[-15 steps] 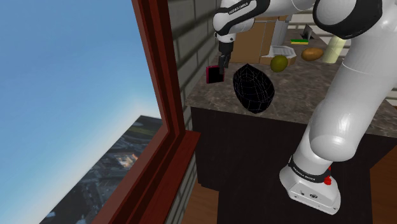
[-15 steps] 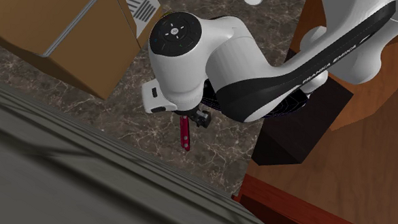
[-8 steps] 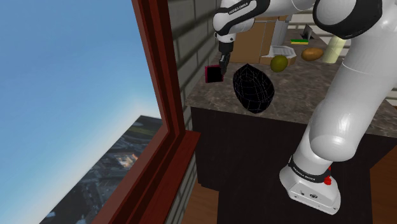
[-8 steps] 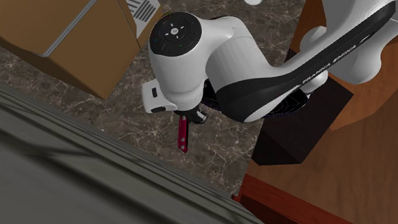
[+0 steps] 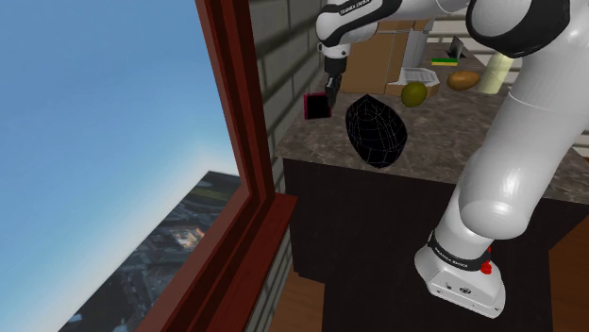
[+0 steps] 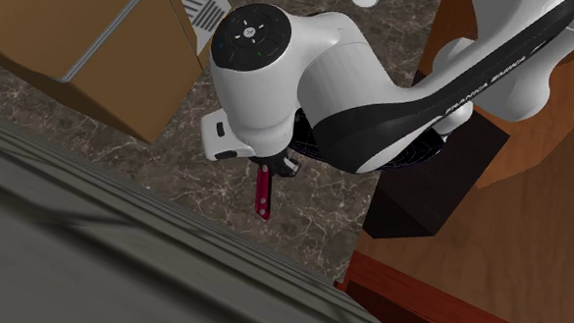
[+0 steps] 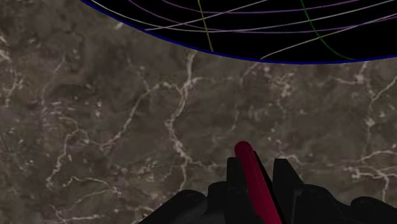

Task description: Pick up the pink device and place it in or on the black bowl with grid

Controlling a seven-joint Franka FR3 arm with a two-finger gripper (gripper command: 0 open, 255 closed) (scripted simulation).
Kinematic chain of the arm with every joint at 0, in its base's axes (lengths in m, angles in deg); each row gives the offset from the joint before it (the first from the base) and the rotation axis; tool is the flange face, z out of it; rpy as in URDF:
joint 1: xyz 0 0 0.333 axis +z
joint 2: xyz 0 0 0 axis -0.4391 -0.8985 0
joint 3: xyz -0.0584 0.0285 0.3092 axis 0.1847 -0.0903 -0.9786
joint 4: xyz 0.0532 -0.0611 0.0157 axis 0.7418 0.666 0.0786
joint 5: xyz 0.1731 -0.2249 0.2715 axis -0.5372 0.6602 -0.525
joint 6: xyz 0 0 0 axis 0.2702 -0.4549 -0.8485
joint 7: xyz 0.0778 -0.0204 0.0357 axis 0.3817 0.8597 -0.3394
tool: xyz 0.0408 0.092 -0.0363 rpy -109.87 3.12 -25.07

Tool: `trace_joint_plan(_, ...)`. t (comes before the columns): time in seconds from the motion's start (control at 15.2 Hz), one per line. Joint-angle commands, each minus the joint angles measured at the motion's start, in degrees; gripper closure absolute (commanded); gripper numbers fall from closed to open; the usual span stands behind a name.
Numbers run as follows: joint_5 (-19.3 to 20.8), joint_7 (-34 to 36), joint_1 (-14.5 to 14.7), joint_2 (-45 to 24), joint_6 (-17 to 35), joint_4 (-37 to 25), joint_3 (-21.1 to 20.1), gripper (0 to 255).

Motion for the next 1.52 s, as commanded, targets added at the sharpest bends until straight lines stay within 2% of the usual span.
trace_joint_plan(0.0,0.2,0.1,0.0,0.3,-1.6,-1.3,0.0,255)
trace_joint_plan(1.45,-0.1,0.2,-0.1,-0.5,-18.8,-19.3,0.1,255)
